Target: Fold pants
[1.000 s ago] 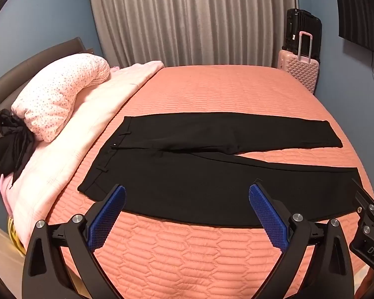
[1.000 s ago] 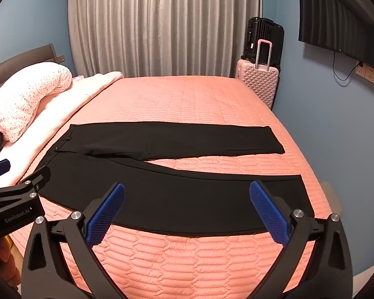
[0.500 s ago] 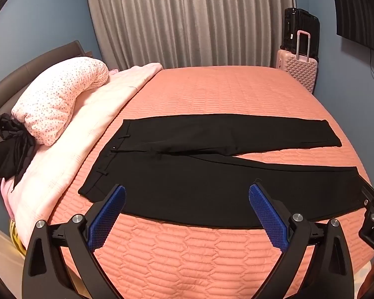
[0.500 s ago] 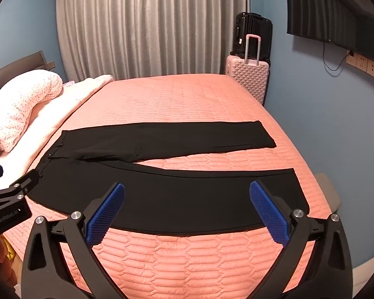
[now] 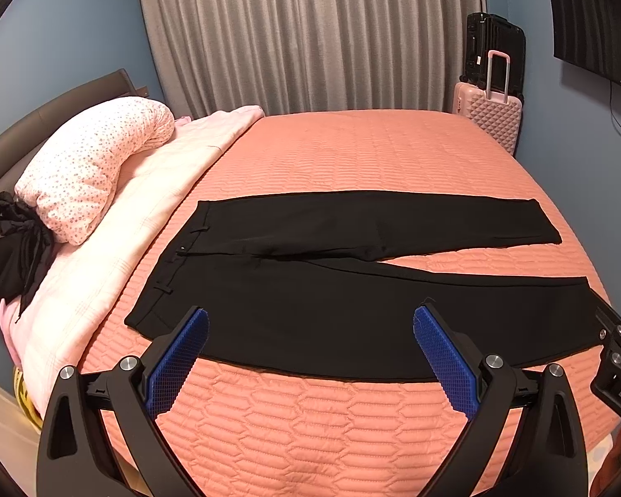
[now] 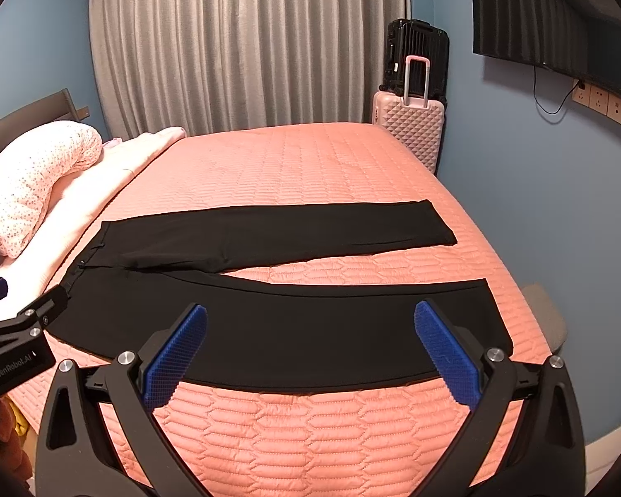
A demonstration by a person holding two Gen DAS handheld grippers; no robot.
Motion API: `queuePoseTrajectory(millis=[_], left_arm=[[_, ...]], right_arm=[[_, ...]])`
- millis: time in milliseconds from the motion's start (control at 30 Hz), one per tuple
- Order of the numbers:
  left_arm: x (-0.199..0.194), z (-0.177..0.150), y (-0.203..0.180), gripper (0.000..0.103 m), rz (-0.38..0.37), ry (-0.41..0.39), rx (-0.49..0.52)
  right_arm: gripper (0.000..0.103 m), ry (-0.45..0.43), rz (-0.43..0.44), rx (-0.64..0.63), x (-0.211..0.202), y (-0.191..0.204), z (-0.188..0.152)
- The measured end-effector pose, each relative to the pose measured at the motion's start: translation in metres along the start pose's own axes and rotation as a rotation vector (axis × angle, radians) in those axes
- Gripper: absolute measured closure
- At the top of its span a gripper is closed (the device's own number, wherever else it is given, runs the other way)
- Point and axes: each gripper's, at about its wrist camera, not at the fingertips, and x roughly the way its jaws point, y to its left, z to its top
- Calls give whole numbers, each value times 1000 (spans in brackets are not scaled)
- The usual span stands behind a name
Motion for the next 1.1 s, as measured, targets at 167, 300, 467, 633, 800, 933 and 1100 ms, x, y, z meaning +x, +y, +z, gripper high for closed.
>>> queuePoseTrajectory(millis=[167,300,467,633,800,933,1100], left_arm=[[0,1,-2,5,0,1,0],[0,1,-3,5,2,2,0],[0,2,-2,5,-2,-1,-1],[-2,2,-2,5,-1,-2,-5],[-3,2,-1,5,-2,-4,-3],[-6,2,-1,5,0,-12,-4],[-8,3,-1,5,-2,-16,-9]], right_arm=[[5,-6,1,0,1,0,1],[5,-8,2,-3,0,1,2],[5,-9,4,-2,0,2,3],[5,-12,4,-9,-3,5,4],[5,-20,8,-15,-6,6,3],[5,-29,6,-18,-10,6,4],[5,-55,14,-17,-17,6,7]])
